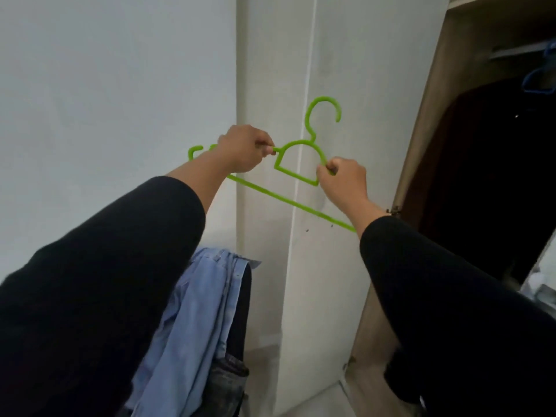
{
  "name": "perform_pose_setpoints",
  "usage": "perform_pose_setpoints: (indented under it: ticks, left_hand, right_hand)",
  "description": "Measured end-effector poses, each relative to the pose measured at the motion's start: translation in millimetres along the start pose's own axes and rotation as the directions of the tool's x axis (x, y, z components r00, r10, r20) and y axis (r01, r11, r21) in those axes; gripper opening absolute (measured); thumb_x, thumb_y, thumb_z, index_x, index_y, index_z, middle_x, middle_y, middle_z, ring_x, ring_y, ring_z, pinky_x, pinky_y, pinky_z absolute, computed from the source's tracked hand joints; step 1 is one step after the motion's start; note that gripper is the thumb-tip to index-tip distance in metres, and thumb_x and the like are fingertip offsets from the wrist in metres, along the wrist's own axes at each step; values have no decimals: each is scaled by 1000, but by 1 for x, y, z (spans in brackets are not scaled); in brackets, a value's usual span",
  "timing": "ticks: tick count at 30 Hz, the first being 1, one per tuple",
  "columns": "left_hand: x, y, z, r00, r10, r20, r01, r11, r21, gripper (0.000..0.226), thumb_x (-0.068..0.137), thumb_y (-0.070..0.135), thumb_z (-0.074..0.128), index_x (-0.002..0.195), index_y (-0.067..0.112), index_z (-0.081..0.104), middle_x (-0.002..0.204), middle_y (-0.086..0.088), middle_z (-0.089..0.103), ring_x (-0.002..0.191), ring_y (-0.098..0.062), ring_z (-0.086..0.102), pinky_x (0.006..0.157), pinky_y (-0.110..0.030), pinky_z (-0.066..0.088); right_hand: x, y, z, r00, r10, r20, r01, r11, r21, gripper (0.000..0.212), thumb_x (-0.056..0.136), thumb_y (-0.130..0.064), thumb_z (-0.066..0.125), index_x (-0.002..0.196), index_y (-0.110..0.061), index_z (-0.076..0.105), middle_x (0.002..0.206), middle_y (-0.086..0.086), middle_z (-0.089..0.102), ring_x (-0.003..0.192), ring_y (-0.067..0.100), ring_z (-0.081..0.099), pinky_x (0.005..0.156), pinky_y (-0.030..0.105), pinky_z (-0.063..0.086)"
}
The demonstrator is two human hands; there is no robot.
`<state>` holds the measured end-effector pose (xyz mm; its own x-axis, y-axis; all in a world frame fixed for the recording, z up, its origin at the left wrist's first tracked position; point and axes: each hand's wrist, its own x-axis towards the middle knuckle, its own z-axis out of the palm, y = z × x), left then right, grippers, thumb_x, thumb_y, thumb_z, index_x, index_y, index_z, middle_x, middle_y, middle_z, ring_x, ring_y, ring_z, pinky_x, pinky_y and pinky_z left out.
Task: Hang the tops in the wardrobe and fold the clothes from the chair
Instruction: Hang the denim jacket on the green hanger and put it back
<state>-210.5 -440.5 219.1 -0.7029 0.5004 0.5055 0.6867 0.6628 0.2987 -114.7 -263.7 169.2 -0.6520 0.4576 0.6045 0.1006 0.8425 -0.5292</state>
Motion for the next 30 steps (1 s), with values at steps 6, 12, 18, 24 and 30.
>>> perform_pose_setpoints:
  ticks: [6,12,18,24,30]
  left_hand:
    - [-59,-24,-1,996,-84,2,83,988,133,24,95,36,50,111,27,65,105,-1,65,107,-24,55,95,-40,42]
    - [-81,-67,14,983,-101,-153,122,983,137,24,94,24,50,115,20,61,121,-7,53,116,-26,48,95,-41,39]
    - [-79,-124,59,964,-203,175,168,967,193,28,92,26,44,107,12,64,111,-11,65,107,-30,56,92,-39,48]
    - [-52,-187,132,876,-202,438,67,950,304,36,94,27,45,111,2,63,117,-15,62,111,-33,54,95,-38,45]
    - [-29,-226,207,793,-235,561,66,950,305,39,92,40,39,95,5,57,110,-16,61,102,-33,58,80,-33,42]
  right_hand:
    - [-51,-16,24,995,45,91,-50,997,60,26,89,-21,52,66,-9,48,70,11,50,71,24,44,61,26,24]
    - [-75,-20,57,974,187,128,-195,980,50,29,93,-18,43,65,-9,41,74,8,51,77,26,44,65,27,26]
    - [-79,-14,113,935,333,117,-338,941,17,31,96,-16,36,109,4,56,118,22,58,111,35,52,87,34,39]
    - [-73,-7,182,888,456,59,-457,890,7,25,95,-15,37,101,-1,56,115,21,59,108,33,54,82,34,42]
    - [-72,5,232,838,545,38,-541,837,-74,31,96,-15,37,111,5,55,117,21,58,110,34,53,79,33,39]
